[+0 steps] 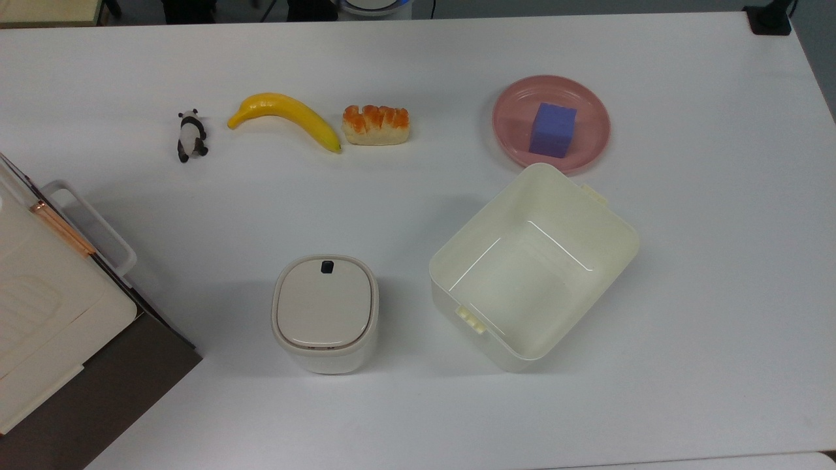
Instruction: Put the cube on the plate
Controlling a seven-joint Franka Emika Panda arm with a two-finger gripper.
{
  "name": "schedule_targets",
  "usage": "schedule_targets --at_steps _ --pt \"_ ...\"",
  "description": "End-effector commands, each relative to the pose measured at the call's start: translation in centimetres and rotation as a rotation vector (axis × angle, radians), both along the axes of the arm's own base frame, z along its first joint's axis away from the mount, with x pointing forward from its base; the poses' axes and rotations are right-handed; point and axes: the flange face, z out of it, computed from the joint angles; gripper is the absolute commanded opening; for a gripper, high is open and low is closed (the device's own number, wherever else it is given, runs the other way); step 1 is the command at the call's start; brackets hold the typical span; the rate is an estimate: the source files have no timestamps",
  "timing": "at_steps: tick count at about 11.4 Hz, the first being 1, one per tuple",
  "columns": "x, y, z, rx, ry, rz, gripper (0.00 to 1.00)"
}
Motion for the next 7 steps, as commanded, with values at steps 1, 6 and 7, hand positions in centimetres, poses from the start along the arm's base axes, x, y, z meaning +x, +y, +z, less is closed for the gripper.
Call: schedule_targets --at_steps 1,6,7 --pt "-2.8 -5.1 2.7 0.019 -0.031 -0.028 1.00" --pt "-3.2 -7.1 2.6 0.006 -0.094 -0.054 1.00" --pt "-3.4 -7.8 2.7 0.006 -0.093 -0.069 1.00"
